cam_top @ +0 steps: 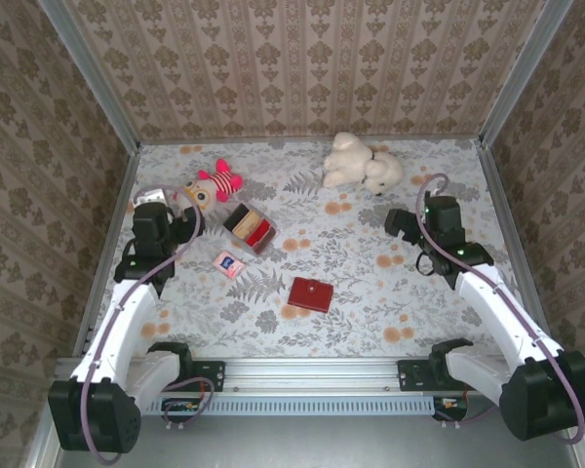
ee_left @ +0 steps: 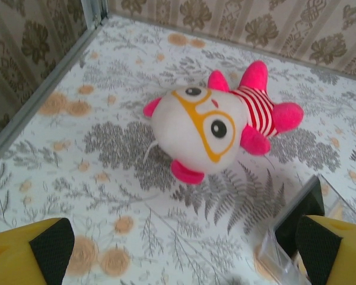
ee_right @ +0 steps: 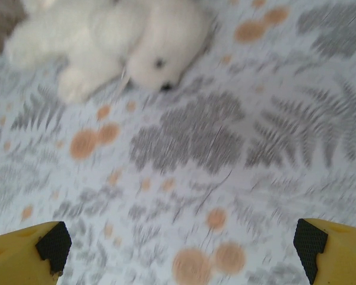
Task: Take the credit cards out of the card holder
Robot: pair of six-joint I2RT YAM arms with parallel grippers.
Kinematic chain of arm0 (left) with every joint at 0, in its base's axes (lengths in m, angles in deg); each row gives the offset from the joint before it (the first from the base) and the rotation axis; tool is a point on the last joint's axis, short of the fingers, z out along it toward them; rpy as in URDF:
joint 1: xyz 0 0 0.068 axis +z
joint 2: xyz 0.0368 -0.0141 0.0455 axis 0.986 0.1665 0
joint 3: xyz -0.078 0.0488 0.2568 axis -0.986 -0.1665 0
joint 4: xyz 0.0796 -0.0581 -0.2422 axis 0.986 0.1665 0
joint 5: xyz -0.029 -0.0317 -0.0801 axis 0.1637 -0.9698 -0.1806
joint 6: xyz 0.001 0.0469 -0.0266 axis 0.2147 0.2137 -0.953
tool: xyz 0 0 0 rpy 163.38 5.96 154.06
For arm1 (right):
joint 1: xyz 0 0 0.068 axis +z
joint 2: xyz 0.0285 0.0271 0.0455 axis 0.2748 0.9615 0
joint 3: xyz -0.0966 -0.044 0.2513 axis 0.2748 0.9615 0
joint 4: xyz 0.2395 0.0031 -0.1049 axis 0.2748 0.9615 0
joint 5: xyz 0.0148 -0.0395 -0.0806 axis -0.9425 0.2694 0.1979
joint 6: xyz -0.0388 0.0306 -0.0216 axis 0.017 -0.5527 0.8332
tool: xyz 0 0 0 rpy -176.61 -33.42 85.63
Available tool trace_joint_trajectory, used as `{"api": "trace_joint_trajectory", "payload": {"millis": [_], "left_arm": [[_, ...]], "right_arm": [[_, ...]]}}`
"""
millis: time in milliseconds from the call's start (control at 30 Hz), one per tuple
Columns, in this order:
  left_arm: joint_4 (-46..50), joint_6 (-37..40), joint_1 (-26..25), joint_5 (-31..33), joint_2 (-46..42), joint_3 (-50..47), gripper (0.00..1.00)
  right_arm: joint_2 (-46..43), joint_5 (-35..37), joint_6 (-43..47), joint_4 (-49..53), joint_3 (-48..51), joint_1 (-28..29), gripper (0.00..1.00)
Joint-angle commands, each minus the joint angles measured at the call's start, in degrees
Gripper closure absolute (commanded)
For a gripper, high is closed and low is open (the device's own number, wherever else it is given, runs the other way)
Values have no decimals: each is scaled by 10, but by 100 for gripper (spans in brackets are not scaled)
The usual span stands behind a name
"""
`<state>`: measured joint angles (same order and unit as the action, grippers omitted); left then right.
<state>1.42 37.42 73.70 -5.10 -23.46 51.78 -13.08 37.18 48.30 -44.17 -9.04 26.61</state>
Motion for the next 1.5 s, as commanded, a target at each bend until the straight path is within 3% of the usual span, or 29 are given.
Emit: {"api": "trace_joint_trajectory", "payload": {"millis": [0,200,400,567,667,933,1200,1467], "left_arm": [[102,-37,-2,-27,-28,15,0],[103,-11,-2,-24,-56,7,0],[95,-5,-2,-33,-58,0,0],[96,-3,-2,-27,-59,-3,0],[99,0,-1,-18,-60,-2,0],[101,0,-2,0,-55,-8,0],[108,0,-2,0,-41,1,0],[122,2,-1,-17,-36,15,0]], "right_arm": [[-22,-56,-14,73,8,51,0],[46,-89,-7,128,-32,169,4],[148,-77,14,144,-86,296,13],[259,-41,75,184,-157,365,22],[331,-66,145,225,-225,379,28],[477,-58,245,292,-345,384,28],[523,-30,236,285,-358,379,28],[524,-23,181,257,-314,323,28]]}}
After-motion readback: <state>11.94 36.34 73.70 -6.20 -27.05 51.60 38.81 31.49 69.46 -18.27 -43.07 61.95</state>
